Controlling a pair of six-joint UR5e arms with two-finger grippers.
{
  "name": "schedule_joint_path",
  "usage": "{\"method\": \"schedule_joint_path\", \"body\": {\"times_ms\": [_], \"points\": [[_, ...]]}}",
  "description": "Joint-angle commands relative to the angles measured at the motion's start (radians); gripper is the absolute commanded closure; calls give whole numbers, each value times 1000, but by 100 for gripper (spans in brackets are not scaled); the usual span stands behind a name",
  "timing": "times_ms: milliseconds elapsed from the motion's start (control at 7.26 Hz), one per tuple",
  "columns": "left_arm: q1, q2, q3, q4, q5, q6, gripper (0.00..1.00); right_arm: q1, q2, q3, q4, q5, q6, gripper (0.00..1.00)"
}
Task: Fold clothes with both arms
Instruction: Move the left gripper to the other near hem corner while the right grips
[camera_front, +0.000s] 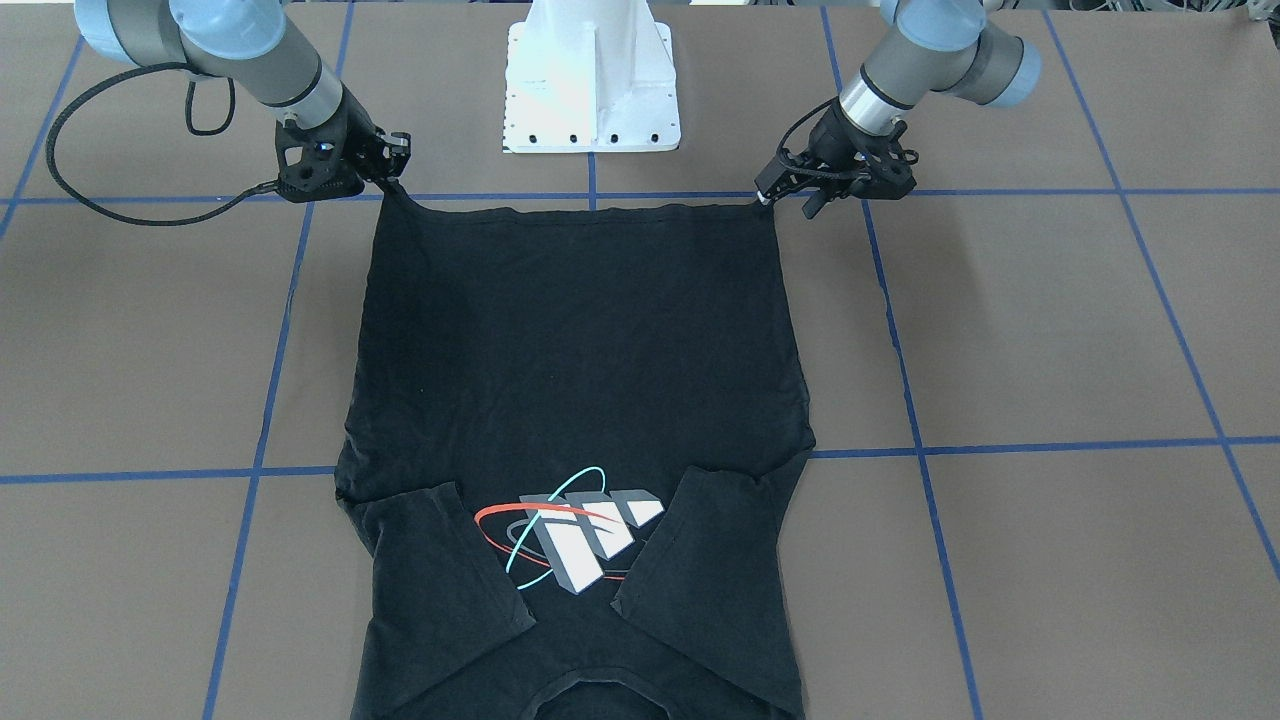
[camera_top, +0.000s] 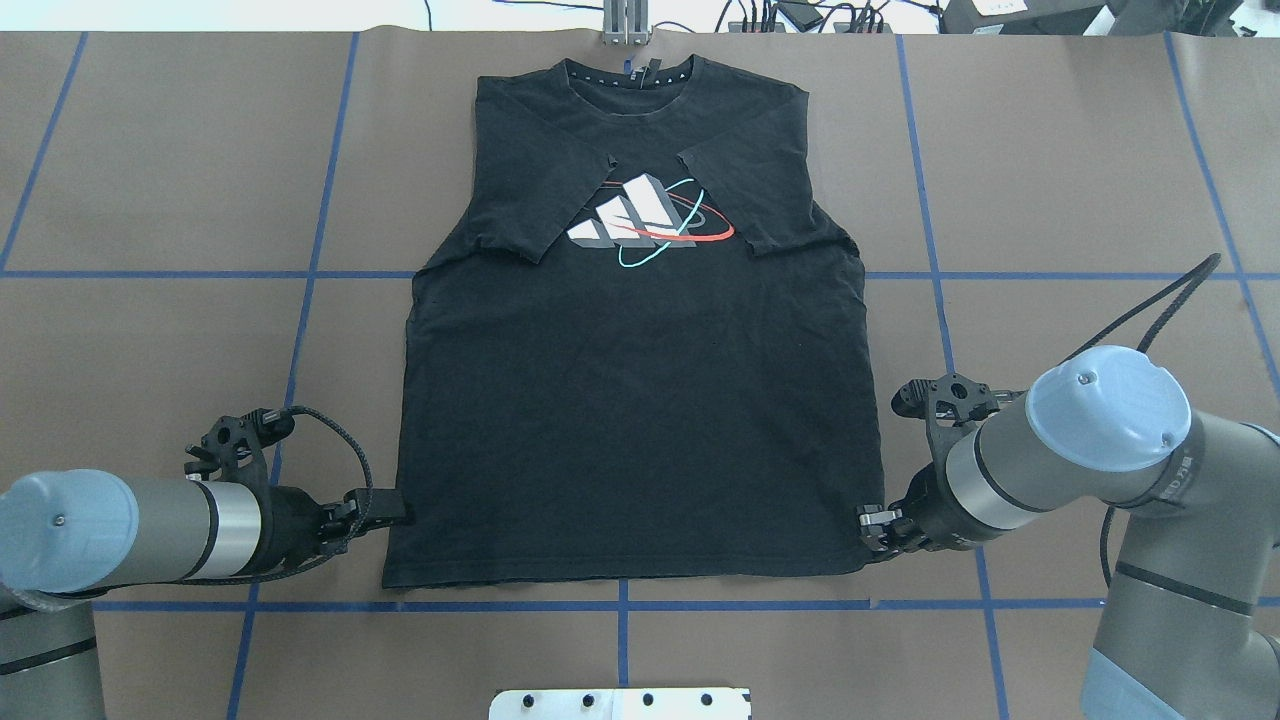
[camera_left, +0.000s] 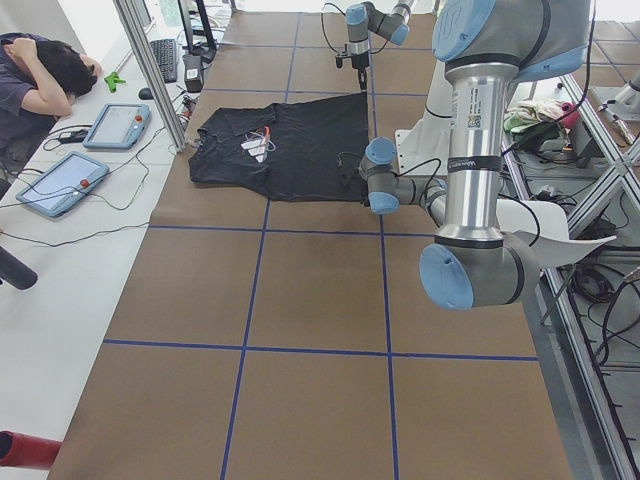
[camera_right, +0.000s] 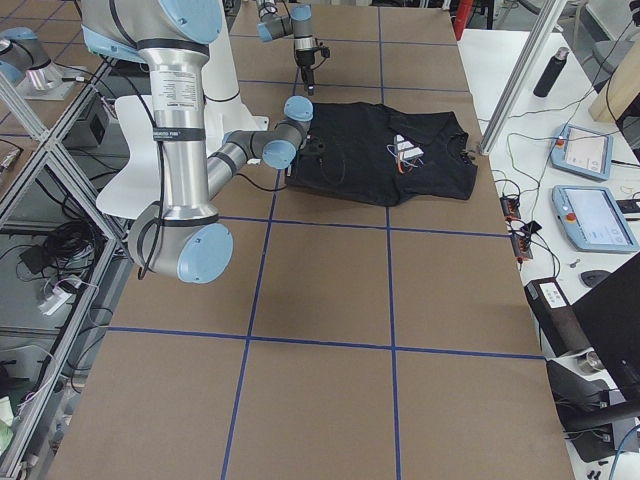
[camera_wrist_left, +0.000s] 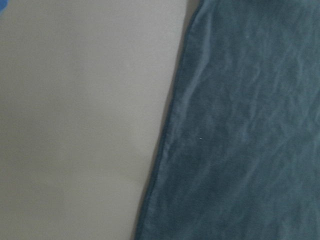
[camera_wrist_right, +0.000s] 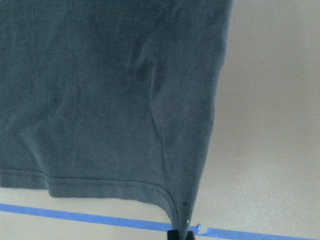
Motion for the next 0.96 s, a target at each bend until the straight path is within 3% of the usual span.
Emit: {"method": "schedule_joint_path", "body": {"times_ms": [0,551,826], "points": [[38,-3,7,1,13,-2,1,5,0,0,0,1,0,100],[107,-47,14,52,13,-1,1,15,-3,2,0,10,0,100],[107,-49,22,52,13,-1,7,16,-4,7,-2,10,0,100]]}}
